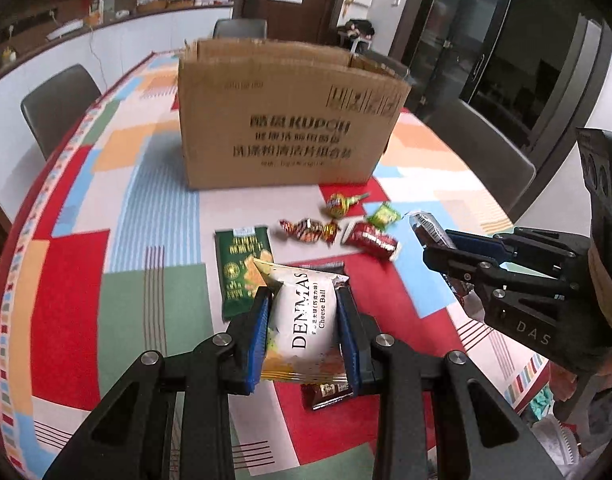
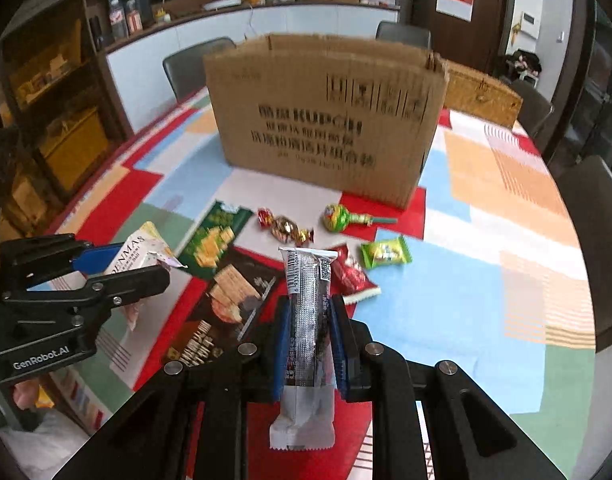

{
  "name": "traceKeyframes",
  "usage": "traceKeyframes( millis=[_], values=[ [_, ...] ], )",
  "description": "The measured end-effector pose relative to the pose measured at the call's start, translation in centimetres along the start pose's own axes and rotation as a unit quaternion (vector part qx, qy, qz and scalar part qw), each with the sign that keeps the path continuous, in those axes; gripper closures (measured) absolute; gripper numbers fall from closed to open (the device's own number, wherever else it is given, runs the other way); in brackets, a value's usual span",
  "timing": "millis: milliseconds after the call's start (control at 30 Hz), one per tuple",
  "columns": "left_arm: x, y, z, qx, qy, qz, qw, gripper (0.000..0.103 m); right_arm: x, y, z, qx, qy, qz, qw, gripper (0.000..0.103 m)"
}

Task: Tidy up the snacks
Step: 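Carry both snacks over the cardboard box and open both tools to drop them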

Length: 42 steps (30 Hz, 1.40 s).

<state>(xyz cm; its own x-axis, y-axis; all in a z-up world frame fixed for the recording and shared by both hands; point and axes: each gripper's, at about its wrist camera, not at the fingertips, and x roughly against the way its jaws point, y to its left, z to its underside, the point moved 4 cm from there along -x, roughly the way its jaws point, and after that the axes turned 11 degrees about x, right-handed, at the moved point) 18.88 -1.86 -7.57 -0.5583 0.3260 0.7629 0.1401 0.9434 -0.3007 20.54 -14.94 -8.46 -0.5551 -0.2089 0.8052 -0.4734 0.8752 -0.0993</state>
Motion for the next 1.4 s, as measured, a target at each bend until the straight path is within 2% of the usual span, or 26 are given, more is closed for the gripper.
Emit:
traceKeyframes(
  millis=[600,1067,1400],
  values=[
    [4.7,-1.3,-5.4,-0.028,-0.105,-0.006,0.9940,0.071,4.2,-0.3,-5.0,-0.010,-0.105,0.015,0.994,0.083],
    [5.9,-2.6,-12.3,-0.054,-0.186,-0.013,0.9810,0.071,5.6,-3.6,-10.7,-0.029,-0.168,0.023,0.985,0.083],
    [5.4,-3.5,-18.1,-0.060,-0.210,-0.015,0.9758,0.071,5.0,-6.4,-15.3,-0.045,-0.185,0.006,0.982,0.083]
  ],
)
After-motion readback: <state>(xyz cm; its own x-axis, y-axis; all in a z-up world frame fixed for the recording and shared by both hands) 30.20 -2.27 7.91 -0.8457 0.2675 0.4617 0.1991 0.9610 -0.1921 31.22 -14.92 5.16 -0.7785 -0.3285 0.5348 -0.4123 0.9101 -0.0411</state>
